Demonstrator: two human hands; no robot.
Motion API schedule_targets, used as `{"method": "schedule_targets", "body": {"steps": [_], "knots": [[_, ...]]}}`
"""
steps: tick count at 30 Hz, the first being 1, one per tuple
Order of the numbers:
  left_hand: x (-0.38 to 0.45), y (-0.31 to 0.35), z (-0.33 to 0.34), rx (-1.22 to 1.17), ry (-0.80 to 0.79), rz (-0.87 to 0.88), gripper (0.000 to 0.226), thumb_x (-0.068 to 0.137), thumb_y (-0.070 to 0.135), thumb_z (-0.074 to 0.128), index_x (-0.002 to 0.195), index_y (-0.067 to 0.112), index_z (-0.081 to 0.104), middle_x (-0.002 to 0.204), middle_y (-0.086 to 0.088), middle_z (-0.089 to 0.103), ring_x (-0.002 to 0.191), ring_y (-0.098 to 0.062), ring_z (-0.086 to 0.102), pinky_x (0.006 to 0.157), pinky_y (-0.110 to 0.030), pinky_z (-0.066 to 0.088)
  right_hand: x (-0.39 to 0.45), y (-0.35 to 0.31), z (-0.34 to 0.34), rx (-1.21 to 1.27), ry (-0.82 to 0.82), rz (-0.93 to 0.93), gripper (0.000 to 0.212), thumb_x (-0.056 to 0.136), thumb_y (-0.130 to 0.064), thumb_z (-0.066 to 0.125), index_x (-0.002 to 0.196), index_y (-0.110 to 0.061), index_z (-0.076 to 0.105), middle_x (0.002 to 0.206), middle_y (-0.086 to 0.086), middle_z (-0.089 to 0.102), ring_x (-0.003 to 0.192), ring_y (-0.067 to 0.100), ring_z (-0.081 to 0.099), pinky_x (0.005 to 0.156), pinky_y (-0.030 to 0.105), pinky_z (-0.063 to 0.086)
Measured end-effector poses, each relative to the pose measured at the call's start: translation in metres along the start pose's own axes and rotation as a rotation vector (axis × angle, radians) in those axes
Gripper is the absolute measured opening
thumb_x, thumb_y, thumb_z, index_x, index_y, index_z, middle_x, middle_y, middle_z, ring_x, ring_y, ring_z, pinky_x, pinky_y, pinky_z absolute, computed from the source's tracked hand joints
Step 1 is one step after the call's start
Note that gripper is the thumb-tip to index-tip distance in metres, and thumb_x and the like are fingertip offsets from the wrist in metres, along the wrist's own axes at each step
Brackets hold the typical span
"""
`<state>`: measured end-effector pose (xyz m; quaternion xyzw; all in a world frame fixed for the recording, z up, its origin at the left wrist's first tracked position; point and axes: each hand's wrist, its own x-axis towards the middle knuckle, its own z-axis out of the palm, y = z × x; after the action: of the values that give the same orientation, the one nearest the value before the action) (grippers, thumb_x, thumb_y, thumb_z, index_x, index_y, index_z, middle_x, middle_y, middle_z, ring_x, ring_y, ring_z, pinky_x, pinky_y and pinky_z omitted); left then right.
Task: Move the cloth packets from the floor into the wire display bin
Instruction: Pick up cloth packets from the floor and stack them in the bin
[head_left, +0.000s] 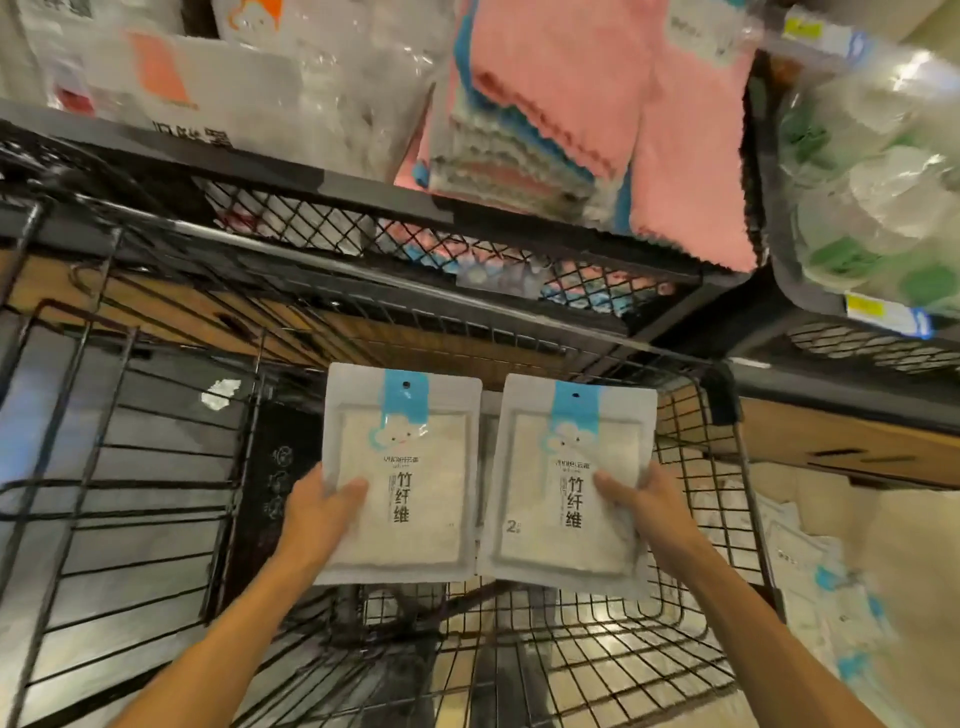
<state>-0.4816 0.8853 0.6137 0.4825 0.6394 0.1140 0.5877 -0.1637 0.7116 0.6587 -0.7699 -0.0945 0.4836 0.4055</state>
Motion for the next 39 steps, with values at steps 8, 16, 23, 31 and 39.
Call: {"method": "schedule_targets", "body": {"steps": [8, 16, 23, 31, 39], "knots": [[0.073, -0.063, 0.054, 0.162, 0.031, -0.026, 0.027, 0.095, 0.022, 0.068, 0.121, 0.014, 0.066, 0.103, -0.003, 0.075, 0.083, -0.018, 0.069, 0.066, -0.028, 0.055, 0.097, 0.07, 0.022, -0.109, -0.025, 0.034, 0.026, 0.094, -0.008, 0.07, 0.118, -0.002, 0.066, 0.107, 0.015, 0.079, 0.095, 0.033, 0.078, 0.08, 0.053, 0.064], [0.117, -0.088, 0.072, 0.217, 0.08, 0.011, 0.029, 0.095, 0.011, 0.068, 0.124, 0.005, 0.068, 0.109, -0.013, 0.074, 0.1, -0.03, 0.07, 0.088, -0.043, 0.057, 0.139, 0.1, 0.031, -0.131, 0.029, -0.004, 0.017, 0.093, -0.007, 0.071, 0.109, -0.014, 0.069, 0.1, 0.006, 0.08, 0.09, 0.023, 0.079, 0.069, 0.032, 0.065], [0.121, -0.098, 0.076, 0.228, 0.074, 0.011, 0.047, 0.091, 0.041, 0.069, 0.128, 0.022, 0.047, 0.111, -0.004, 0.071, 0.094, -0.029, 0.071, 0.082, -0.05, 0.06, 0.15, 0.115, 0.05, -0.24, 0.269, -0.073, 0.043, 0.092, -0.01, 0.075, 0.121, -0.014, 0.043, 0.108, -0.009, 0.064, 0.092, 0.009, 0.069, 0.074, 0.025, 0.063], [0.108, -0.1, 0.108, 0.846, 0.232, 0.061, 0.066, 0.104, 0.037, 0.041, 0.156, 0.006, 0.014, 0.137, -0.025, 0.042, 0.113, -0.037, 0.051, 0.091, -0.051, 0.051, 0.14, 0.126, 0.072, -0.933, 0.506, -0.136, 0.072, 0.097, -0.053, 0.058, 0.139, 0.002, 0.038, 0.124, 0.022, 0.049, 0.108, 0.038, 0.056, 0.093, 0.051, 0.052], [0.103, -0.07, 0.111, 1.222, 0.063, 0.081, 0.067, 0.107, 0.039, 0.014, 0.158, 0.01, -0.017, 0.17, -0.011, -0.011, 0.158, -0.027, 0.0, 0.125, -0.049, 0.017, 0.136, 0.1, 0.056, -1.263, 0.382, -0.156, 0.087, 0.097, -0.066, 0.042, 0.159, -0.008, 0.024, 0.163, 0.022, 0.027, 0.145, 0.038, 0.034, 0.113, 0.056, 0.034]]}}
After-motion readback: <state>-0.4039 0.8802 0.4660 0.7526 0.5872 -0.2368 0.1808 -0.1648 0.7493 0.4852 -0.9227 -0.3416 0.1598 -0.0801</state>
